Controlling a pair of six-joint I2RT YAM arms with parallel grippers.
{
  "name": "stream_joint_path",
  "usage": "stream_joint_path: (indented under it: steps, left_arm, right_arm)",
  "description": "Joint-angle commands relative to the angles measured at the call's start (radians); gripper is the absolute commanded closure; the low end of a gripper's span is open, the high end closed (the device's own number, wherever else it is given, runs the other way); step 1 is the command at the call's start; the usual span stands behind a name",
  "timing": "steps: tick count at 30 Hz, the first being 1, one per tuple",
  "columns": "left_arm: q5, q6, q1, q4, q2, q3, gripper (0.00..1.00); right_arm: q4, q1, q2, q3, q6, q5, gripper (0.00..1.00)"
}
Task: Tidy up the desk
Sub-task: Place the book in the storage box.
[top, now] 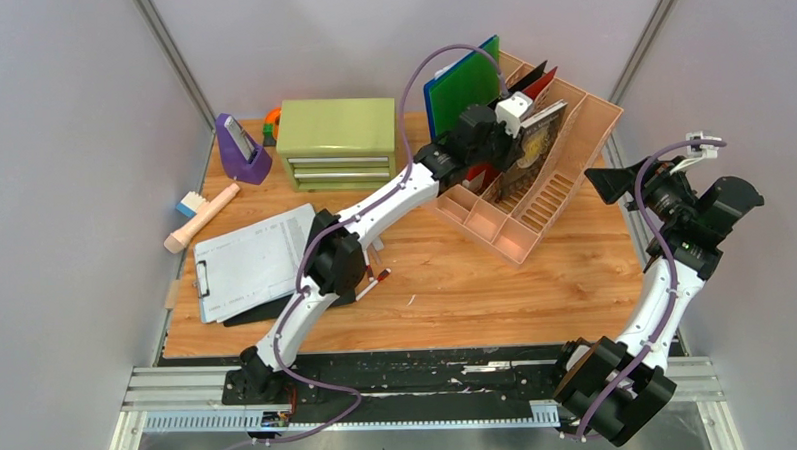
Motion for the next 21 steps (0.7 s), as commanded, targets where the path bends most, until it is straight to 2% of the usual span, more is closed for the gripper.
stream_joint_path:
  steps: [1,21]
  left_arm:
    - [-0.044,-0.020,-0.022,0.203,-0.024,0.092,1.00]
    - [-0.085,0.040,-0.049,0.330,0.045,0.067,1.00]
  right_arm:
    - [0.042,-0.006,-0.010,-0.003,0.017,-0.020,0.11]
    - [0.045,-0.006,-0.002,-0.005,0.018,-0.034,0.11]
